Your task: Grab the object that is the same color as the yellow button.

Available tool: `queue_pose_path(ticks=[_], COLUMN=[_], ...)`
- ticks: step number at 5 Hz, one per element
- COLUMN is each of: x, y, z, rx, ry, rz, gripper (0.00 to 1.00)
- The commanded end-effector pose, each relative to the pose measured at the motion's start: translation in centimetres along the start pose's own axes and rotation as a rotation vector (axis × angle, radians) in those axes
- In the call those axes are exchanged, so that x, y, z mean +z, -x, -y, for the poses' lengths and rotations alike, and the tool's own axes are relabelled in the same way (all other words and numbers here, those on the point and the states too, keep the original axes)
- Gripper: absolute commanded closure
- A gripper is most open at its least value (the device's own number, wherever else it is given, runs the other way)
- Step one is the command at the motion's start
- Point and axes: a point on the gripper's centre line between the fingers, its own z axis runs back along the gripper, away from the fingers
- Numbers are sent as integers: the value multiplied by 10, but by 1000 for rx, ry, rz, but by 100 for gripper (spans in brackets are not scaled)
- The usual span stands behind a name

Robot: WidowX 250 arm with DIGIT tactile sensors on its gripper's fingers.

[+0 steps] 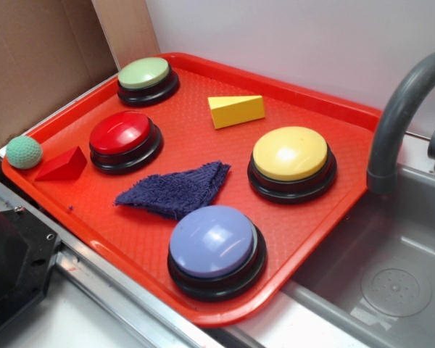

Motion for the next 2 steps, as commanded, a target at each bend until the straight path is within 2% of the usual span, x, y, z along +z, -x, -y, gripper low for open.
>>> queue_pose_path(ticks=[1,2], x=[0,-4], y=[0,-34], z=[0,1], rx=[0,34], ry=[0,-10], rz=[0,19], gripper=[0,0])
